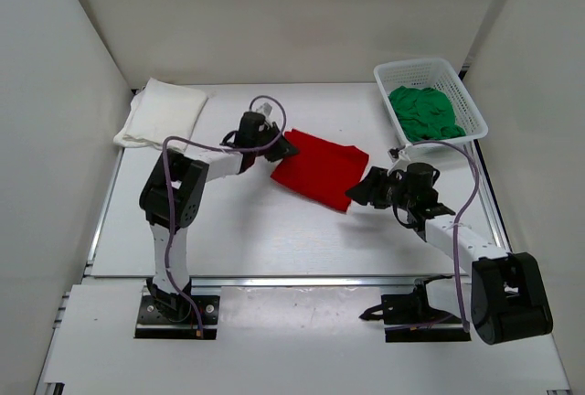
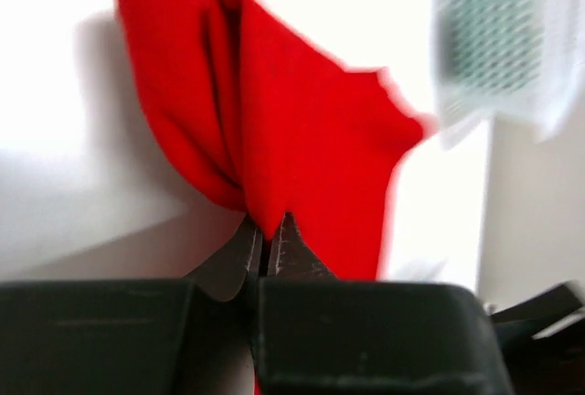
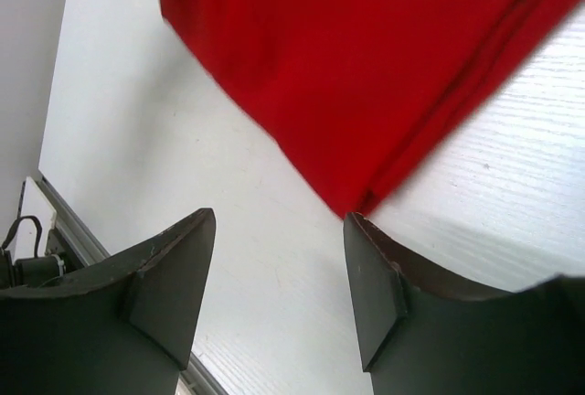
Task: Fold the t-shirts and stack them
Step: Put the neatly folded tshirt into the corner of the board with the left arm
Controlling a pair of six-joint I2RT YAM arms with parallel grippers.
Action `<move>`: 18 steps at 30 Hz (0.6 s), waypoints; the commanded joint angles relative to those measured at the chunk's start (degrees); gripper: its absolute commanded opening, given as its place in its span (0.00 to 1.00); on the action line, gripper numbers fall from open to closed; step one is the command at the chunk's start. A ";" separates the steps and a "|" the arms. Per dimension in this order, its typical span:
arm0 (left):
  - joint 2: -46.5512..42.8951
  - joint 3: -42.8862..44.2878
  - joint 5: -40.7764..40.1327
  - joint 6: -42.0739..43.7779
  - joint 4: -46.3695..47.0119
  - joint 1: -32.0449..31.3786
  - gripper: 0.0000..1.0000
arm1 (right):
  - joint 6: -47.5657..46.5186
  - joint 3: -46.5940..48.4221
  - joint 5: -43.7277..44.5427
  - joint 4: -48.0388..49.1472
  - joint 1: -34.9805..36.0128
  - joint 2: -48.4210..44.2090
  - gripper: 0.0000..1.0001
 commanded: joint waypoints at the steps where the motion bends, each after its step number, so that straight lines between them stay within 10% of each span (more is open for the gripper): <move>1: -1.86 9.39 0.06 0.64 -4.09 2.69 0.00 | 0.54 0.36 -1.52 2.87 -1.71 -1.66 0.56; 8: -3.87 22.15 3.31 -0.31 -9.47 14.97 0.00 | -0.52 1.59 -1.88 1.73 -1.89 0.01 0.57; 14: -9.68 13.90 3.41 -5.33 -3.50 31.94 0.00 | -1.13 1.15 -2.49 1.99 -0.15 1.77 0.57; 18: -14.86 -3.63 -1.78 -13.74 5.36 44.22 0.57 | -0.61 0.36 -1.88 2.69 3.63 1.95 0.57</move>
